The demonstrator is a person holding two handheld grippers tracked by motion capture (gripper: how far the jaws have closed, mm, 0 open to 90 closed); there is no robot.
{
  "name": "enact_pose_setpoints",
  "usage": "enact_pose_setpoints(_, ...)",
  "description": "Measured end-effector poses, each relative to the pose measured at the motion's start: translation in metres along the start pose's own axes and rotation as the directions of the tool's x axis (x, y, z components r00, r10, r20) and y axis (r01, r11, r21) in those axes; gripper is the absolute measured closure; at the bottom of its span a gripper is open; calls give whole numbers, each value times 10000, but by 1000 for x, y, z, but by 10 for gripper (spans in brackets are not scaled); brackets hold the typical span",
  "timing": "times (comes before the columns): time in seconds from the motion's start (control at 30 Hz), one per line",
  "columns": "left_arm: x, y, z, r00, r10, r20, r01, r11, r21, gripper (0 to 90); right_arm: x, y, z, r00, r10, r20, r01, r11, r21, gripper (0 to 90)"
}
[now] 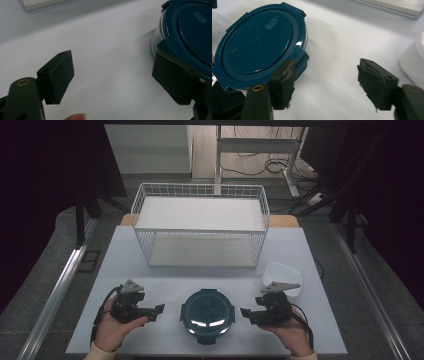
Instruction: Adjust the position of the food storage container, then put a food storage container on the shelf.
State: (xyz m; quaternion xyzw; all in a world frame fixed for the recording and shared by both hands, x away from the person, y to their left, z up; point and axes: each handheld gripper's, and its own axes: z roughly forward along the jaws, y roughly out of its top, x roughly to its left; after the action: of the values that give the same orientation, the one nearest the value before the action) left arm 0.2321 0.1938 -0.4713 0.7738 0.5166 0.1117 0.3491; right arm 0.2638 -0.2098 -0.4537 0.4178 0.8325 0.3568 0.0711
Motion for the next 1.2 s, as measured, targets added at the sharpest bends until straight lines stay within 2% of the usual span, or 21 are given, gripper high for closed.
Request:
enact_pose_setpoints(0.1, 0, 0, -1, 10000, -21, 7, 21, 10000, -45, 173, -1, -1, 1, 9999, 131, -93, -131, 9999, 4, 262)
enact_pose_setpoints(0.13, 0, 0, -1, 10000, -16, 38, 16, 10000, -89, 173, -2, -1, 2, 9994, 246, -250, -245, 9997, 23, 260)
enact_pose_setpoints(0.2, 0, 0, -3, 9996, 4, 296, 1, 9998, -178, 172, -2, -2, 2, 9988, 346, -343, -347, 9994, -15, 249)
enact_pose_setpoints(0.4, -1, 1, -4, 9993, 0, 367, 11, 9996, -282, 177, -2, -2, 3, 9974, 451, -556, -460, 9988, -163, 225)
enact_pose_setpoints(0.63, 0, 1, -5, 9988, -188, 451, 205, 9990, -394, 179, 0, -2, 7, 9962, 521, -705, -537, 9983, -210, 203)
enact_pose_setpoints(0.67, 1, 1, -5, 9981, -160, 591, 186, 9988, -446, 184, 1, -2, 7, 9961, 507, -721, -526, 9983, -249, 195)
enact_pose_setpoints(0.97, -2, 1, -1, 9956, -243, 905, 285, 9986, -448, 202, 1, -3, 10, 9906, 845, -1079, -890, 9953, -379, 182)
enact_pose_setpoints(1.0, -2, 1, 0, 9932, -314, 1119, 369, 9982, -474, 203, 3, -3, 10, 9889, 881, -1194, -935, 9948, -400, 180)
enact_pose_setpoints(1.13, -1, 0, 5, 9888, -558, 1387, 626, 9970, -457, 210, 5, -3, 13, 9868, 935, -1322, -991, 9944, -368, 177)
enact_pose_setpoints(1.17, -1, 0, 7, 9859, -661, 1538, 731, 9965, -403, 214, 6, -3, 14, 9860, 953, -1369, -1012, 9942, -361, 176)
enact_pose_setpoints(1.2, -2, 0, 11, 9798, -797, 1832, 870, 9957, -325, 221, 7, -3, 16, 9844, 1011, -1440, -1064, 9939, -296, 174)
